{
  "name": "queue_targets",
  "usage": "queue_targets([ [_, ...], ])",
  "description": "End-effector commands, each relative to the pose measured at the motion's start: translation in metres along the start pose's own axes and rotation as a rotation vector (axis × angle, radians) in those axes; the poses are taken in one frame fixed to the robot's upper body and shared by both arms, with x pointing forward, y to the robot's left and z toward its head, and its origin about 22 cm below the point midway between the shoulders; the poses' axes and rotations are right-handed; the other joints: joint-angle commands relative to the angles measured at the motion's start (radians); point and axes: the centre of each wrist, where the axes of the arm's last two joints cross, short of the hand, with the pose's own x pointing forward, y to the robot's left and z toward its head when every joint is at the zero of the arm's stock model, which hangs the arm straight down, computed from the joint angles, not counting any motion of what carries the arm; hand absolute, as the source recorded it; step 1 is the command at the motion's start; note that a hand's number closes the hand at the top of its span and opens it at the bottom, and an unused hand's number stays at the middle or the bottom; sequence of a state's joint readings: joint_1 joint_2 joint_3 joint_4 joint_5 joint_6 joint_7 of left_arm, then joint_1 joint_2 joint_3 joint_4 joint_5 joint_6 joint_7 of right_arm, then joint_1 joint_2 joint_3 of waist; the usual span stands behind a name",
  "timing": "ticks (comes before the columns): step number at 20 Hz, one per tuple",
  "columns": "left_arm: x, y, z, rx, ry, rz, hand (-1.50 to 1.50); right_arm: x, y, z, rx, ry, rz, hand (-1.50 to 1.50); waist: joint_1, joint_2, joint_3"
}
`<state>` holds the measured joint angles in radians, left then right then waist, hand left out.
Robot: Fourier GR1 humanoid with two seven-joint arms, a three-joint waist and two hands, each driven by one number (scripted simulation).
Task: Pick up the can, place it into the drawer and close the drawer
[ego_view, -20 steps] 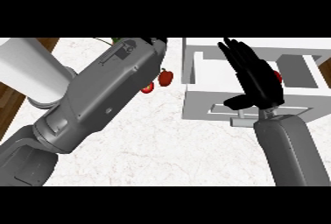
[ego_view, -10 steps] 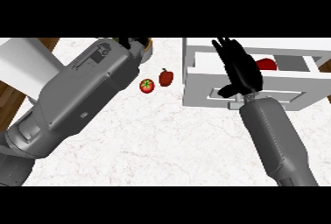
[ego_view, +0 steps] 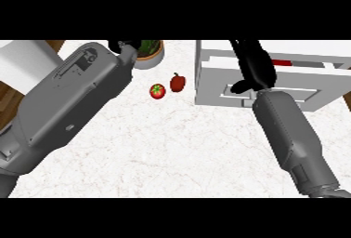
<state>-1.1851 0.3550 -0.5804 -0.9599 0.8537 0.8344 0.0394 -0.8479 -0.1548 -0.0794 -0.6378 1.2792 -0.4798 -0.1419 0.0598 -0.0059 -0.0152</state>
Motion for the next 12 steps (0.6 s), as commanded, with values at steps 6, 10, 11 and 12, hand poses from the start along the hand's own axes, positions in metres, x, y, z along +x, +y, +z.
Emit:
queue_targets([
  [6,0.007,0.01,0.01,-0.011,-0.011,0.004,-1.5,-0.004,0.009,-0.013,-0.048,0.073,0.011,-1.5,0.031,0.03,0.018],
  [10,0.016,0.028,0.008,-0.007,-0.016,0.003,-1.5,-0.003,0.002,-0.024,-0.079,0.059,0.022,-1.5,0.025,0.027,0.017],
  [11,0.028,0.026,0.005,-0.027,-0.018,-0.004,-1.5,-0.012,-0.013,-0.034,-0.096,0.075,0.036,-1.5,0.032,0.033,0.018],
  [12,0.002,0.028,0.011,-0.016,-0.005,-0.004,-1.5,-0.008,-0.011,-0.035,-0.111,0.075,0.033,-1.5,0.034,0.036,0.017],
])
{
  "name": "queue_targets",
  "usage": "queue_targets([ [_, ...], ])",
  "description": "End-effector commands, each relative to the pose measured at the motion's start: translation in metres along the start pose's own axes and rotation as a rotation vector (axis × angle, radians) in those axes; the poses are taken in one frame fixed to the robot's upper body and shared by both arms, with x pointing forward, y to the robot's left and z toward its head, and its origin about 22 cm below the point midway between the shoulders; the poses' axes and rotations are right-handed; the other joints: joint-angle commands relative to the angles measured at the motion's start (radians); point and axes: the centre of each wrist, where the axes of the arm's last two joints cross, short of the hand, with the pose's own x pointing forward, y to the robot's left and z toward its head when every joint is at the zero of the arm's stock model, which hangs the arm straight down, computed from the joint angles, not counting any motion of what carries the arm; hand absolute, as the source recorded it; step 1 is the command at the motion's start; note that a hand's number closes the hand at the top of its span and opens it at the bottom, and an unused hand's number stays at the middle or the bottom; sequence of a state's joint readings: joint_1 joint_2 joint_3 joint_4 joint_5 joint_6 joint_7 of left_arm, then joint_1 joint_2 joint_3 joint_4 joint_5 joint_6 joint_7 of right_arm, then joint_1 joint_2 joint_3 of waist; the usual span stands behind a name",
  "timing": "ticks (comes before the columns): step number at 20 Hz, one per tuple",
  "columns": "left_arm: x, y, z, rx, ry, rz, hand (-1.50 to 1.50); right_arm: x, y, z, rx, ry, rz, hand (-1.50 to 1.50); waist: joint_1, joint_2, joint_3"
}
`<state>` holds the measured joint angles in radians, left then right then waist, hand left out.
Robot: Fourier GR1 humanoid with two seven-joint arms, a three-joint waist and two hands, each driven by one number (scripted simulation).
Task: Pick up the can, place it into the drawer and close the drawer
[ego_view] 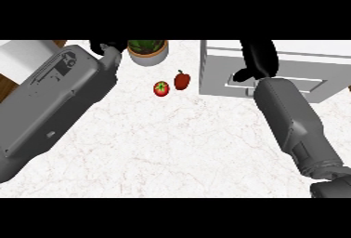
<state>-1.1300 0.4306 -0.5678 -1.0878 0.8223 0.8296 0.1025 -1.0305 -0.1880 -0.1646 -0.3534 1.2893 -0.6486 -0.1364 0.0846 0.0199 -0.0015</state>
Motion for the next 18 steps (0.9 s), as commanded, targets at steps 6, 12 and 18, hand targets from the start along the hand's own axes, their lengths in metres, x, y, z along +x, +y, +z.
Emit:
queue_targets([
  [6,-0.005,0.001,0.012,-0.01,-0.001,-0.009,-1.5,-0.001,-0.029,-0.032,-0.067,0.027,0.024,-1.5,0.017,0.014,0.004],
  [12,0.006,0.005,0.018,-0.045,0.001,0.006,-1.5,-0.006,-0.048,-0.048,-0.04,0.048,0.032,-1.5,0.039,0.015,0.004],
  [18,0.018,0.015,0.012,-0.018,-0.003,0.001,-1.5,0.026,-0.047,-0.056,0.01,0.031,-0.367,-1.5,0.03,0.017,0.008],
])
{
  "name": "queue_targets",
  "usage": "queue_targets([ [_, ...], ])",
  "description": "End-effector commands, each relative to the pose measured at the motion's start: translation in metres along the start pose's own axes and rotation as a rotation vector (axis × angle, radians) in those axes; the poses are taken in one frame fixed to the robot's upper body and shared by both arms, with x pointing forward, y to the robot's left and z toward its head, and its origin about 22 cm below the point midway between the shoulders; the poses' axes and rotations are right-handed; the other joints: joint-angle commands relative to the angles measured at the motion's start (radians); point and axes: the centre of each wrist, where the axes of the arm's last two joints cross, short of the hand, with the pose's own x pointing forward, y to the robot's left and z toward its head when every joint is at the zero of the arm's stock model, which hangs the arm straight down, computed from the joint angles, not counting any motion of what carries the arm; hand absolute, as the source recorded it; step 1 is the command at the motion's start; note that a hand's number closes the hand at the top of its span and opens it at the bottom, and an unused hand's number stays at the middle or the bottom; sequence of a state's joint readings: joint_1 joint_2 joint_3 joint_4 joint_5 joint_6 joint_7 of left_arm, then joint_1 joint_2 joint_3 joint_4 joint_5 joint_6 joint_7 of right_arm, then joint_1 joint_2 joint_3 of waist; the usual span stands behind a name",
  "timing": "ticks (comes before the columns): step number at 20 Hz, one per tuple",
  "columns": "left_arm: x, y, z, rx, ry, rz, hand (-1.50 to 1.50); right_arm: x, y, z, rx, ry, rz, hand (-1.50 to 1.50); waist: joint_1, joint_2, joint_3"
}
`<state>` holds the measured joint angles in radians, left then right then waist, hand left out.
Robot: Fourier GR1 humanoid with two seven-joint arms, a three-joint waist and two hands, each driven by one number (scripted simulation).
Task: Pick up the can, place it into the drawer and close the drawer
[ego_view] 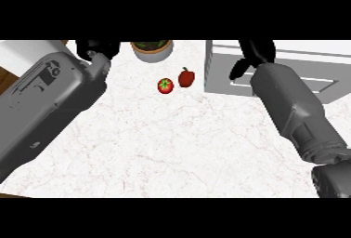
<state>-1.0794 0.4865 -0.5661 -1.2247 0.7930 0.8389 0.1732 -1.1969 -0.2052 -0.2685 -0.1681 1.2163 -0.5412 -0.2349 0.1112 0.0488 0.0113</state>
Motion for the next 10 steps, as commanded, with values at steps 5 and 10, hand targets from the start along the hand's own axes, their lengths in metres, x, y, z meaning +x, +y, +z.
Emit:
queue_targets([
  [5,0.004,0.007,0.005,-0.002,0.004,0.005,-1.5,0.013,-0.017,-0.016,-0.121,0.099,-0.531,-1.5,-0.005,-0.023,-0.004],
  [10,0.0,0.001,0.014,-0.019,0.003,0.018,-1.5,0.01,-0.026,-0.02,-0.14,0.098,-0.601,-1.5,0.011,-0.013,-0.008],
])
